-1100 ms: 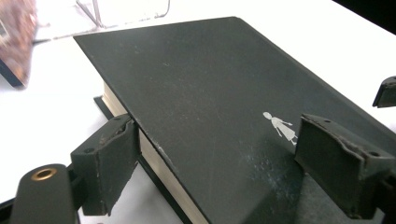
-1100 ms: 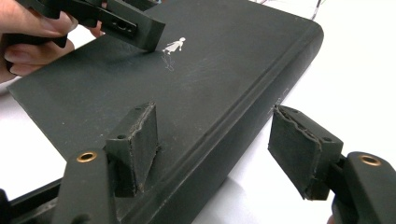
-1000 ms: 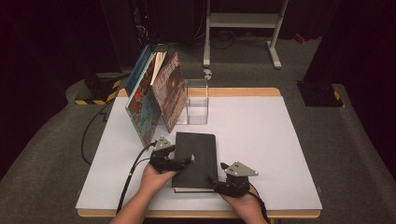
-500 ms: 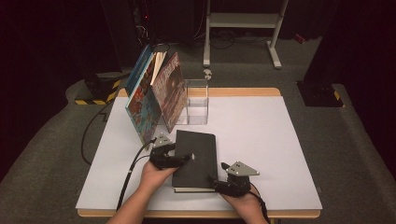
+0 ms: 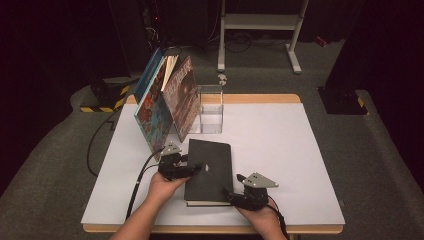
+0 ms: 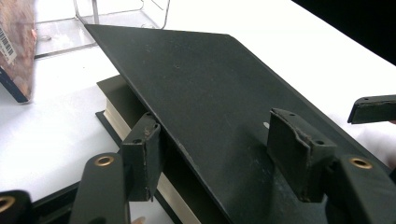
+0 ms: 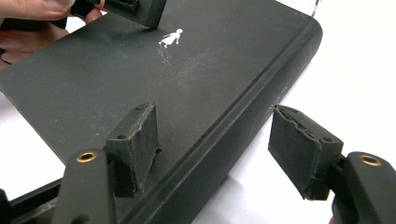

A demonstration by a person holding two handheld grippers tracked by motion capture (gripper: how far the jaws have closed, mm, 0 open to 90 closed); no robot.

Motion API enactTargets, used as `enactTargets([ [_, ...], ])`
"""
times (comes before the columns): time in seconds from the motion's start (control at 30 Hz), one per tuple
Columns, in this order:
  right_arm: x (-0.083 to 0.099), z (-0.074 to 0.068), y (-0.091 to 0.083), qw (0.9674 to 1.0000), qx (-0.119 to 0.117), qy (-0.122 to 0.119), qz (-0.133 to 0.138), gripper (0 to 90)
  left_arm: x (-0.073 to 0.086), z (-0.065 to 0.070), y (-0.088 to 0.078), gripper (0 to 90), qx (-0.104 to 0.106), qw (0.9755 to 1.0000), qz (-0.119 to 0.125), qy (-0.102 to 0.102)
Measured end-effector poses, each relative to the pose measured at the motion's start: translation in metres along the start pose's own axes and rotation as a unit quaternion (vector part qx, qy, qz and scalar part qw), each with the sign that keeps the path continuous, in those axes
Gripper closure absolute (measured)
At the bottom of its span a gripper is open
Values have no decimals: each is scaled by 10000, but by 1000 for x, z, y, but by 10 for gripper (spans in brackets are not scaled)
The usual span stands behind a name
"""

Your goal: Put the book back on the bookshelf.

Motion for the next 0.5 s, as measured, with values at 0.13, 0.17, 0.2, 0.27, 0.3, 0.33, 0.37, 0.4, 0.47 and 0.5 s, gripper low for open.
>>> enactTargets([
  [0.13, 0, 1, 0, 10000, -18, 20, -15, 320, -1, -1, -1, 400, 8, 9999, -40, -98],
  [0.17, 1, 1, 0, 10000, -15, 21, -16, 319, -1, -2, -2, 401, 1, 10000, -69, -64],
  [0.2, 1, 1, 0, 10000, -14, 25, -20, 320, -1, -2, -2, 402, -11, 9999, -83, -64],
  [0.27, 1, 1, 0, 10000, -18, 25, -19, 320, -1, -3, -3, 401, -36, 9999, -108, -33],
  [0.3, 1, 1, 0, 10000, -23, 29, -16, 320, 0, -3, -4, 401, -44, 9999, -111, -14],
  [0.33, 1, 1, 0, 10000, -28, 30, -14, 319, 0, -2, -4, 401, -58, 9999, -113, 1],
  [0.37, 1, 2, 0, 10000, -38, 33, -15, 319, 0, -2, -5, 402, -65, 9999, -112, 13],
  [0.4, 1, 2, 0, 10000, -44, 55, -20, 319, 0, -3, -5, 403, -75, 9999, -113, 22],
  [0.47, 1, 2, 0, 10000, -29, 55, -19, 319, 1, -4, -6, 405, -99, 9998, -152, 54],
  [0.5, 1, 2, 0, 10000, -36, 58, -18, 319, 2, -4, -6, 407, -106, 9998, -150, 44],
])
Point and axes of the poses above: each handheld gripper's, and its own axes: y roughly forward along the jaws, x roughly out of its underside, z roughly to its right, the point moved 2 cm from there along y, roughly forward along the jaws, and after that the axes turned 14 degrees about -z, right-handed, at the moved point
